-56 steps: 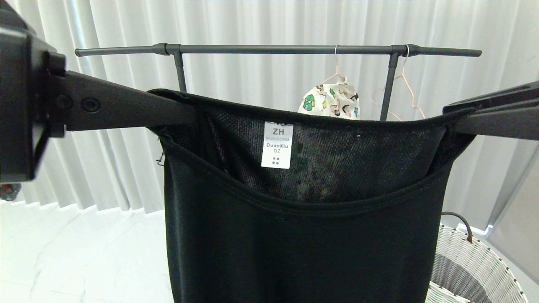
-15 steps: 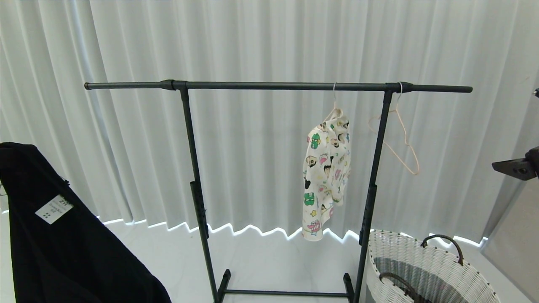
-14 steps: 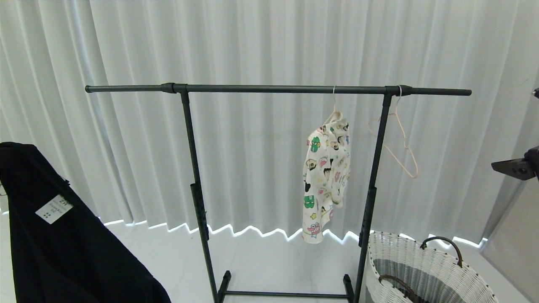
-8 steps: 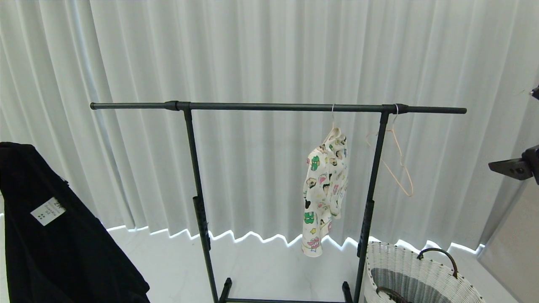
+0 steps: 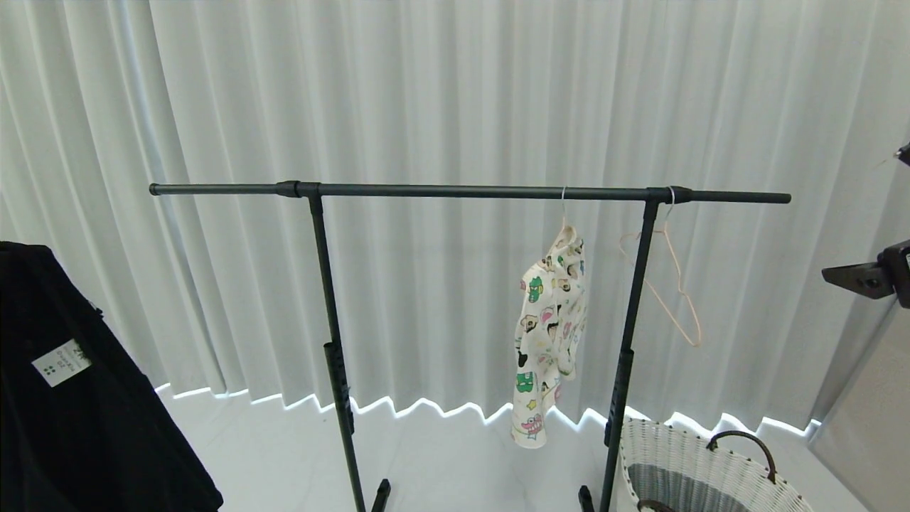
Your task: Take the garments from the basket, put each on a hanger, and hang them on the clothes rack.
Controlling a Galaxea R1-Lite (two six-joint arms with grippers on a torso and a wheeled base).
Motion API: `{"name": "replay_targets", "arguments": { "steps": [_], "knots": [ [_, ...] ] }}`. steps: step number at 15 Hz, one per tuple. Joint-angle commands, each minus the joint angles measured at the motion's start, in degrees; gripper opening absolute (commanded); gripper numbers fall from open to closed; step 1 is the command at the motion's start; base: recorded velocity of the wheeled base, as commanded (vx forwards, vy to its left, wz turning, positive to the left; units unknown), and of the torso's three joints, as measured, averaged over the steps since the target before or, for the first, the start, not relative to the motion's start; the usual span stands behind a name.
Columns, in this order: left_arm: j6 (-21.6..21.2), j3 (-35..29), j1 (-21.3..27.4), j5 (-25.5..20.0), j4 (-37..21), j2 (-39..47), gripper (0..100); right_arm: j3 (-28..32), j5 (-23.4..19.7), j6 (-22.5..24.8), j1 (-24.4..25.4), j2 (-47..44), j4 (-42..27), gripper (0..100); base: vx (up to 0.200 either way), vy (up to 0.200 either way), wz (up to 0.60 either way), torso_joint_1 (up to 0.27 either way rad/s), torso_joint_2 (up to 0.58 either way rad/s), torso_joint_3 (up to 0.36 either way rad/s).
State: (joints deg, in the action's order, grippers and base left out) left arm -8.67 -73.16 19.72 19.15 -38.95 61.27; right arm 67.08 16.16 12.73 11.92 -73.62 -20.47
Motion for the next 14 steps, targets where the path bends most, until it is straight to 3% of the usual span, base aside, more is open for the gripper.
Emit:
{"name": "replay_targets", "arguments": {
  "steps": [1, 6, 9, 11, 14],
  "knots": [
    [-0.03, 0.03, 0.14, 0.01, 0.01, 0.08, 0, -0.29, -0.08, 0.02, -0.5, -0.82, 0.52, 100, 0.2, 0.0, 0.0, 0.017, -0.01, 0.002],
    [-0.03, 0.03, 0.31, 0.01, 0.01, 0.17, 0, -0.38, -4.48, -0.16, -2.25, -2.49, 0.69, 100, 0.2, 0.0, 0.0, 0.011, 0.0, -0.002],
    [-0.03, 0.65, 0.31, 0.01, 0.1, 0.17, 0, -0.29, -12.03, -0.16, -5.68, -6.98, 2.19, 100, 0.2, 0.0, 0.0, 0.005, 0.0, -0.004],
    [-0.03, 1.09, 0.49, 0.01, 0.01, 0.17, 0, -2.05, -13.26, -0.42, -5.95, -8.56, 3.15, 100, 0.2, 0.0, 0.0, 0.007, 0.0, 0.0],
    [-0.21, 1.26, 1.63, 0.01, 0.01, -1.42, 0, -12.59, -13.26, -3.59, -6.03, -12.07, 13.61, 100, 0.0, 0.0, 0.0, 0.0, 0.0, 0.0]
  ]
}}
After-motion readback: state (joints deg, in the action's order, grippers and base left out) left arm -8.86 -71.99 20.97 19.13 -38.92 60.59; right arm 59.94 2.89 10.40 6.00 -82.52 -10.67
